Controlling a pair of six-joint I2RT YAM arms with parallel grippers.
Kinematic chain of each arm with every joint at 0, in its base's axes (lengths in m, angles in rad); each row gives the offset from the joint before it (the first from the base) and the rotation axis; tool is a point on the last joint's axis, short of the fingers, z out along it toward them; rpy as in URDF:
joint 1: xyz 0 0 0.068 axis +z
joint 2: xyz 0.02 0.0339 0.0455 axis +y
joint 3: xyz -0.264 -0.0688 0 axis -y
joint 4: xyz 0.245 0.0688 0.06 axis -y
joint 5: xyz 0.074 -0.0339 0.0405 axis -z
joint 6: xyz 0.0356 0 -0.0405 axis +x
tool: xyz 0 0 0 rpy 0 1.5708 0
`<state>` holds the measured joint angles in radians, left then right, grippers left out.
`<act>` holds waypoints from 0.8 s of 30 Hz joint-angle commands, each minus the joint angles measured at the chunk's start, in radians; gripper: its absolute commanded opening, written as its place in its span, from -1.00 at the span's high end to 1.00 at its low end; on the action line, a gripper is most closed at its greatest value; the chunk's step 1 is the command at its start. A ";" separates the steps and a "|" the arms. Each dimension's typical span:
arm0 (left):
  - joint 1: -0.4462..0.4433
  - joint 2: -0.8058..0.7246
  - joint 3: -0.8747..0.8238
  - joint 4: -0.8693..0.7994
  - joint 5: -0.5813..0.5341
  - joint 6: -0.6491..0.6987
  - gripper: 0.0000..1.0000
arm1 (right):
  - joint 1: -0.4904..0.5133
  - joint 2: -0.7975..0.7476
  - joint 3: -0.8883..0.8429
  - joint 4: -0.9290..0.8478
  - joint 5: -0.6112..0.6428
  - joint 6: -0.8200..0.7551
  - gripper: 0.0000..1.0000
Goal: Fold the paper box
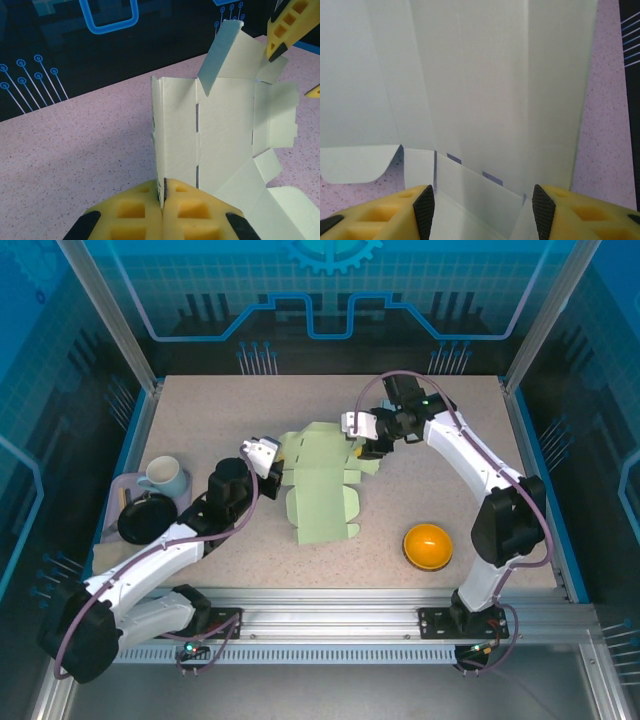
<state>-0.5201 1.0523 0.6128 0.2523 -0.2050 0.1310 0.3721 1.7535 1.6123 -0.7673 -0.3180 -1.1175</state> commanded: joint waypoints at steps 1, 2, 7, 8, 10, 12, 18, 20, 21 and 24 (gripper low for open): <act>-0.007 -0.009 0.001 0.020 -0.030 0.010 1.00 | -0.024 -0.049 0.037 0.039 0.029 0.065 -0.15; -0.006 -0.011 0.001 0.020 -0.033 0.010 1.00 | -0.026 -0.059 0.032 0.056 0.033 0.078 -0.16; -0.007 -0.026 0.001 0.022 -0.008 0.002 1.00 | -0.029 -0.042 0.052 0.055 0.004 0.084 -0.19; -0.006 -0.029 0.000 0.022 -0.006 0.002 1.00 | -0.028 -0.029 0.065 0.042 -0.009 0.082 -0.19; -0.007 -0.030 0.001 0.021 -0.008 0.001 1.00 | -0.021 -0.004 0.091 0.013 -0.025 0.076 -0.18; -0.007 -0.029 0.002 0.022 -0.006 -0.001 1.00 | -0.010 0.021 0.119 -0.027 -0.022 0.062 -0.17; -0.007 -0.028 0.007 0.019 -0.002 -0.002 1.00 | -0.001 0.084 0.185 -0.095 -0.033 0.032 -0.11; -0.007 -0.029 0.005 0.015 -0.004 -0.005 1.00 | -0.001 0.105 0.218 -0.128 -0.044 0.030 -0.03; -0.006 -0.029 0.004 0.017 -0.004 -0.008 1.00 | -0.001 0.110 0.226 -0.137 -0.048 0.030 0.01; -0.007 -0.032 0.001 0.018 -0.004 -0.014 1.00 | 0.002 0.117 0.228 -0.147 -0.054 0.018 0.07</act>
<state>-0.5201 1.0439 0.6132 0.2520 -0.2127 0.1303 0.3618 1.8595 1.8023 -0.8501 -0.3321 -1.0821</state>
